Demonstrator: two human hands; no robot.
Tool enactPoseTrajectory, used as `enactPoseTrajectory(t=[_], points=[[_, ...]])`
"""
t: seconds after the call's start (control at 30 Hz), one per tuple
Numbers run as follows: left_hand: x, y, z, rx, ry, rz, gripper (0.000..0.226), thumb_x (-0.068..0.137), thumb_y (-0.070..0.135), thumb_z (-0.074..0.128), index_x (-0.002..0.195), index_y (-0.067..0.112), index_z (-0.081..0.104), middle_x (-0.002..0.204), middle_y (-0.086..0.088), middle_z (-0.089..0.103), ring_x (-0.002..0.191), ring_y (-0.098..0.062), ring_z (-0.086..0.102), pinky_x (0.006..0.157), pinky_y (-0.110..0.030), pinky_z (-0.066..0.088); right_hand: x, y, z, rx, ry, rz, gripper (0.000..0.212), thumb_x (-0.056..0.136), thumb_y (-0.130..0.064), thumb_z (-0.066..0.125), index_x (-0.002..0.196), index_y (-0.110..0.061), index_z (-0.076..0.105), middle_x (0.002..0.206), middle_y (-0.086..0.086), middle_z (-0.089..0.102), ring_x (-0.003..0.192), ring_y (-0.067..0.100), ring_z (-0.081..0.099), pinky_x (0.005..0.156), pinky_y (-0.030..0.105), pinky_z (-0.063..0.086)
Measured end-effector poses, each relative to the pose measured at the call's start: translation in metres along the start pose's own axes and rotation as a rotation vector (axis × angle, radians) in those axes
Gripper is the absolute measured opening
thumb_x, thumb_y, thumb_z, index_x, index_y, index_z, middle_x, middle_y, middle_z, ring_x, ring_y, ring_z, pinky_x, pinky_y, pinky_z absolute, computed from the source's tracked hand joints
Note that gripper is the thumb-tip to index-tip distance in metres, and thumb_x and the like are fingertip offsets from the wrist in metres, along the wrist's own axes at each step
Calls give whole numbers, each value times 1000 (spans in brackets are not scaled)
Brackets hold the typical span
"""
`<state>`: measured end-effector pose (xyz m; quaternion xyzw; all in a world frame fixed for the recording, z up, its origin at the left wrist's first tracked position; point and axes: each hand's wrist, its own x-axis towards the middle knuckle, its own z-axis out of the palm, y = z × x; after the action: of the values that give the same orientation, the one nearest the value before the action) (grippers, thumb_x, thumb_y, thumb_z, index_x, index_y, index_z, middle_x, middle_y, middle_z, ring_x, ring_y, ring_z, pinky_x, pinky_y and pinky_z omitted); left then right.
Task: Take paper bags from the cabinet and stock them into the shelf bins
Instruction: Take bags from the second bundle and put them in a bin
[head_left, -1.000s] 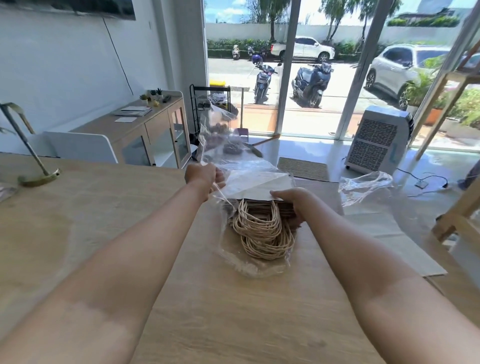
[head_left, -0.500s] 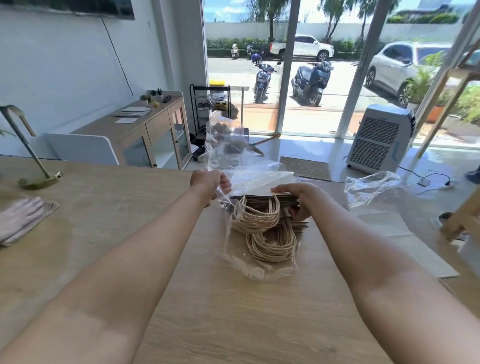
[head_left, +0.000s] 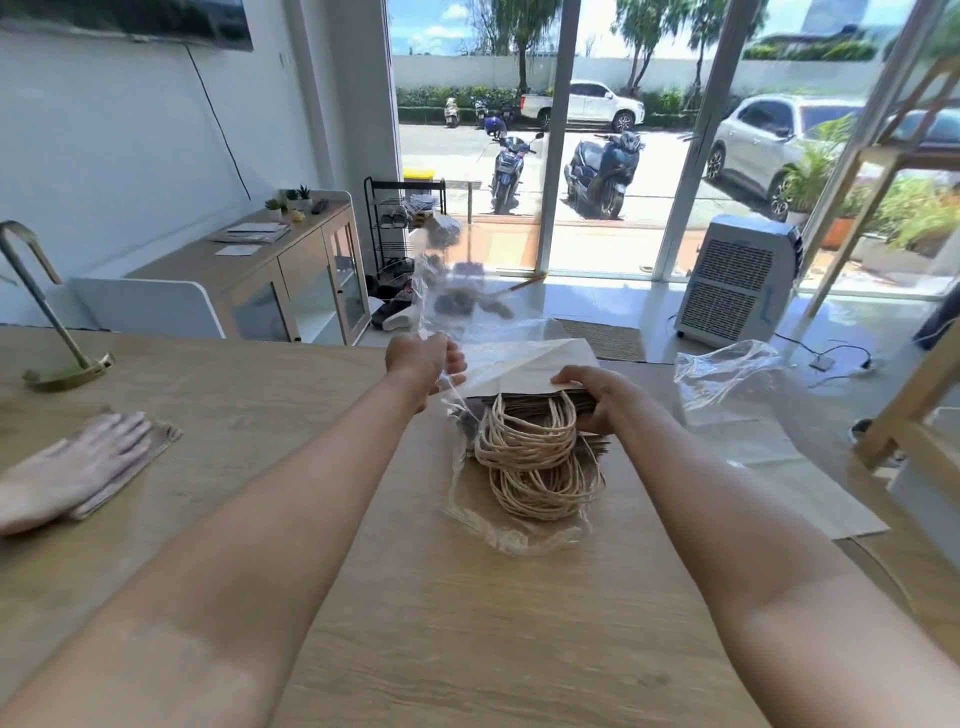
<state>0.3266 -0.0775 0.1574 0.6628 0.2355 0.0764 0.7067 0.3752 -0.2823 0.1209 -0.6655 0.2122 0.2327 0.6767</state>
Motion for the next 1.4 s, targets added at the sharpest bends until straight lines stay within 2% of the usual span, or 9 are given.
enactPoseTrajectory(t=[0.2, 0.4, 0.53, 0.7, 0.8, 0.9, 0.97, 1.13, 1.4], points=[[-13, 5, 6, 61, 13, 125, 17, 98, 13, 49, 94, 4, 62, 66, -5, 61, 57, -14, 61, 46, -23, 56, -37, 7, -33, 36, -2, -30, 12, 81, -9, 64, 86, -1, 56, 79, 14, 64, 64, 25, 65, 66, 39, 57], [-34, 9, 16, 260, -57, 273, 28, 99, 21, 47, 87, 3, 65, 71, -4, 63, 64, -17, 62, 67, -34, 57, -89, 31, -81, 16, -3, -75, 14, 87, -12, 58, 79, 0, 53, 50, 14, 64, 39, 22, 63, 46, 30, 58], [-63, 9, 19, 498, -47, 396, 34, 96, 27, 48, 69, 14, 64, 101, -9, 74, 82, -27, 67, 80, -35, 55, -139, 53, -122, -52, 9, -89, 16, 86, -15, 60, 78, -2, 53, 47, 11, 62, 36, 19, 60, 43, 25, 55], [-102, 6, 32, 705, -78, 445, 28, 93, 32, 54, 92, 9, 69, 99, -6, 70, 101, -33, 63, 79, -32, 47, -197, 73, -169, -159, 10, -172, 20, 92, -7, 54, 72, -5, 50, 39, 5, 59, 28, 12, 54, 29, 16, 42], [-133, -3, 43, 876, -131, 515, 62, 83, 45, 67, 135, 13, 53, 133, -13, 57, 123, -32, 53, 96, -36, 46, -224, 82, -200, -263, 11, -243, 12, 86, -3, 62, 78, -7, 54, 49, 4, 64, 39, 14, 61, 43, 22, 54], [-167, -16, 56, 939, -99, 721, 89, 70, 56, 75, 140, 13, 40, 137, -20, 44, 125, -35, 44, 102, -42, 41, -246, 84, -221, -398, 54, -345, 35, 64, -10, 81, 92, -7, 60, 77, 14, 69, 73, 29, 66, 82, 47, 57], [-194, -23, 65, 961, -127, 896, 102, 60, 61, 79, 140, 14, 37, 134, -19, 41, 124, -34, 41, 105, -43, 37, -265, 87, -229, -558, 66, -372, 59, 53, -17, 86, 106, -10, 60, 88, 13, 67, 75, 28, 65, 70, 41, 59], [-237, -27, 79, 1209, -356, 1004, 134, 39, 69, 83, 151, 33, 18, 149, -10, 30, 139, -30, 28, 115, -44, 26, -292, 95, -233, -927, -12, -550, 47, 70, -9, 81, 110, -18, 58, 91, -4, 62, 80, 12, 63, 61, 20, 56], [-275, -22, 98, 1564, -487, 817, 60, 53, 54, 85, 99, 21, 66, 97, 1, 65, 101, -22, 59, 78, -29, 46, -295, 121, -240, -1205, -54, -726, 37, 72, -10, 79, 99, -15, 53, 85, -7, 57, 73, 8, 55, 59, 6, 43]])
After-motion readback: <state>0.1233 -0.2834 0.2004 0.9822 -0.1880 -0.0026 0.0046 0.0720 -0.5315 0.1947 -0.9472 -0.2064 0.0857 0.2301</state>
